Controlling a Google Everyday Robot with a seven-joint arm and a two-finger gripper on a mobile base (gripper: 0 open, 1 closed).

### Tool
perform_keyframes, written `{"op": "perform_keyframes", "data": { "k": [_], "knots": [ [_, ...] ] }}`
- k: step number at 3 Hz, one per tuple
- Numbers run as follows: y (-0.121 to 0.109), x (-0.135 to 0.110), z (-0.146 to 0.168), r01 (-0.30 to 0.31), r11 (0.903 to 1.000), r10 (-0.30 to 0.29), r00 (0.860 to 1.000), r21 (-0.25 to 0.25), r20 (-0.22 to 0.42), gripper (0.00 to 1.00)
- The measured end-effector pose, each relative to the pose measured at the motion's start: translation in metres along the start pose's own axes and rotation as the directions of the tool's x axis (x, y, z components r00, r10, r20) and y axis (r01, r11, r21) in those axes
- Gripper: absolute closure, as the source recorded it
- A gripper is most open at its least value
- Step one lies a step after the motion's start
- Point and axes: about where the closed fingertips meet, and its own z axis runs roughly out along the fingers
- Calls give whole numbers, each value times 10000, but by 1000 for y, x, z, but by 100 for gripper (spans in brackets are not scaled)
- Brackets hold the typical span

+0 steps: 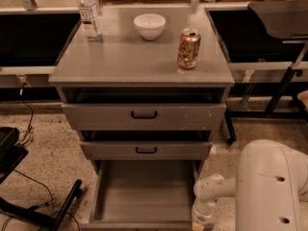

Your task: Open bottom drawer

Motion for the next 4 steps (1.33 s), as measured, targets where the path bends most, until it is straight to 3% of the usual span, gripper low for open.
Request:
{"op": "perform_keyframes", "data": {
  "k": [1,4],
  "knots": [
    [0,0,0,0,10000,0,10000,-4,-1,100],
    [15,14,7,-125,9974,114,9998,-704,-151,100]
  ]
}}
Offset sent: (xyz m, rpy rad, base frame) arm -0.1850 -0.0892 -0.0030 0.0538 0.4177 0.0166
